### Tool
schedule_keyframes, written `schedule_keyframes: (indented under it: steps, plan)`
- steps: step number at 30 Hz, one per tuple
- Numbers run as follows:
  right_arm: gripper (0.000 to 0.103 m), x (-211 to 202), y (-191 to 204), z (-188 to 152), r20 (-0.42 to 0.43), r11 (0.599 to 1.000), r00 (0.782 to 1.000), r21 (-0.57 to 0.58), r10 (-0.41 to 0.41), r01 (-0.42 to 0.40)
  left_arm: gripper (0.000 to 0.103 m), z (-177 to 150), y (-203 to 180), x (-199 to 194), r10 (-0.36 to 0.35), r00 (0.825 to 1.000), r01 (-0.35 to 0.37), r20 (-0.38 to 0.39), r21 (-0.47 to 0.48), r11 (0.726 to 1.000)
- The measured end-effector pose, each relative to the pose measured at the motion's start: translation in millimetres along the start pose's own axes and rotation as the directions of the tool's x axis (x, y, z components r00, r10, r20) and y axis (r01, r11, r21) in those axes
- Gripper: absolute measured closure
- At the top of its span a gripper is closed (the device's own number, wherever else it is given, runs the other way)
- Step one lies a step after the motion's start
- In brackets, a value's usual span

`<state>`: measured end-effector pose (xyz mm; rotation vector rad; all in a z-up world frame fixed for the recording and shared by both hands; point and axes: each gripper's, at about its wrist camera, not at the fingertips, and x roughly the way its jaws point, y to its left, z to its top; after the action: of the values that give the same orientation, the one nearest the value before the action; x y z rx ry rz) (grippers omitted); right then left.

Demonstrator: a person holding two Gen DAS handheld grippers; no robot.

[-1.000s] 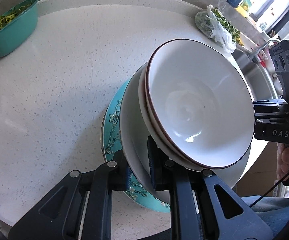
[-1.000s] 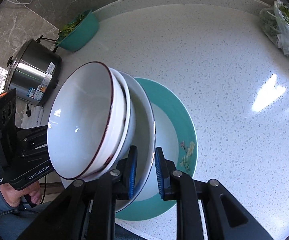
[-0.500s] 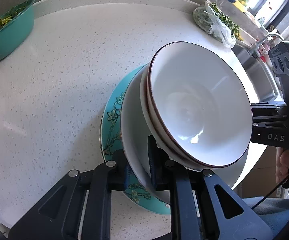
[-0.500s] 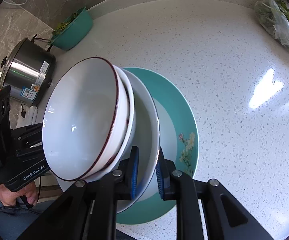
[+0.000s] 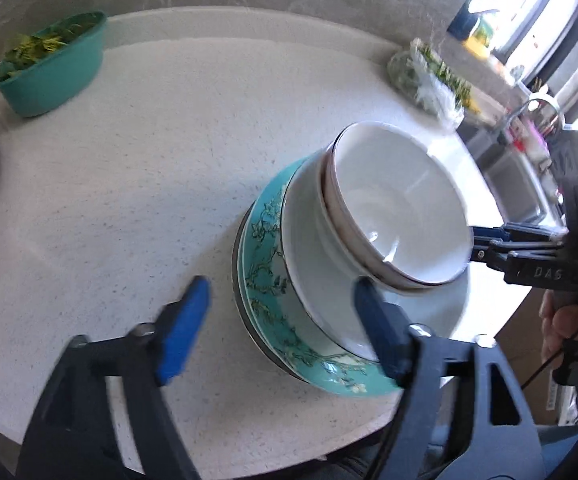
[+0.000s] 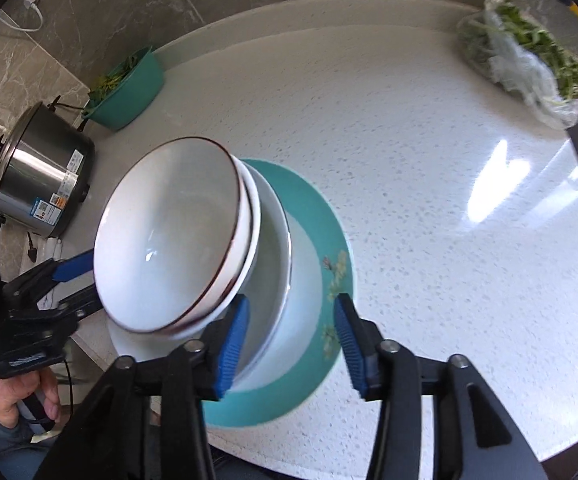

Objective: Organize plates and bowls

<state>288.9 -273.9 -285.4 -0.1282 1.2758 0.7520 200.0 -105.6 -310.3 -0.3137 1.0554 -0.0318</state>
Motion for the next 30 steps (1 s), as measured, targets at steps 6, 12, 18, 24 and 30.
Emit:
schedule_keyframes:
  steps: [6, 12, 18, 24, 30]
  plan:
    - [0.018, -40, 3, -9, 0.1, 1.0, 0.995, -0.025, 0.008, -0.005, 0.0, -6, -13, -50, 0.095, 0.985, -0.093, 0.146, -0.025, 0.995]
    - [0.017, -69, 12, -27, 0.184, 0.998, 0.983, -0.063, 0.002, 0.009, 0.0, -25, -36, -78, 0.222, 0.961, -0.21, 0.167, -0.084, 0.974]
    - [0.016, -93, 15, -49, 0.224, 0.998, 0.974, -0.046, -0.025, 0.037, 0.0, -40, -79, -99, 0.217, 0.955, -0.211, 0.204, -0.053, 0.976]
    - [0.016, -111, 22, -59, 0.284, 0.994, 0.953, -0.008, -0.105, 0.112, 0.0, -40, -97, -110, 0.24, 0.948, -0.233, 0.208, -0.056, 0.971]
    - [0.016, -124, 36, -61, 0.345, 0.987, 0.924, 0.05, -0.162, 0.155, 0.0, -25, -96, -114, 0.338, 0.923, -0.334, 0.185, -0.05, 0.941]
